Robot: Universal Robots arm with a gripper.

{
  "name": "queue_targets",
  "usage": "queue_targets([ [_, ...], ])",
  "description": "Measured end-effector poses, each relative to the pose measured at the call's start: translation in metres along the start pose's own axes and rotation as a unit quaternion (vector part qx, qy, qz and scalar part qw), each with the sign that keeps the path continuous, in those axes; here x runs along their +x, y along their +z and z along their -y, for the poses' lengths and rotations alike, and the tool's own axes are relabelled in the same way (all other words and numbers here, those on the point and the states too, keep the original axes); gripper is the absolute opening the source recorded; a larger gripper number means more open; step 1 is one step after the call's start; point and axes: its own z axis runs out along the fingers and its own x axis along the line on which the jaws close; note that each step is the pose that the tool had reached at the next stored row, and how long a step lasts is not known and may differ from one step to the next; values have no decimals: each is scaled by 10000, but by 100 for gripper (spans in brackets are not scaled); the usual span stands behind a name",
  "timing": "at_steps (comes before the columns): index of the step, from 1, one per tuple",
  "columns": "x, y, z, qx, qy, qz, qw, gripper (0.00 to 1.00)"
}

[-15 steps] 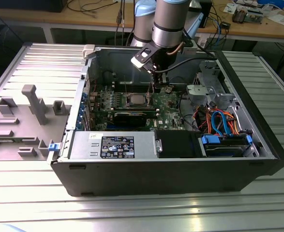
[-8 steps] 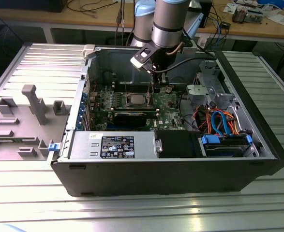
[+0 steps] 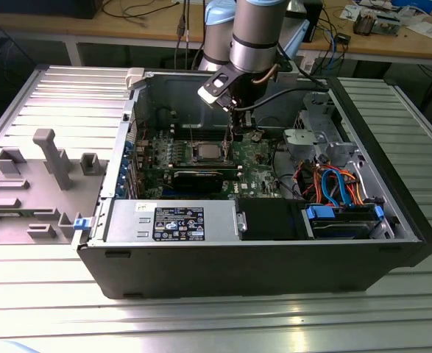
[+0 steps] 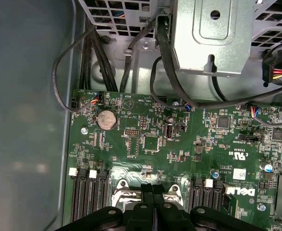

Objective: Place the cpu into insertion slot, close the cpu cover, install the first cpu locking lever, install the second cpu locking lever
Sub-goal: 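Close the cpu cover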

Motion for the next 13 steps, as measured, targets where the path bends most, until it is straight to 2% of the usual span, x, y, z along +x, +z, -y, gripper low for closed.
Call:
queue_targets([
  [13, 2, 10, 28, 0, 0, 0, 10000, 11],
])
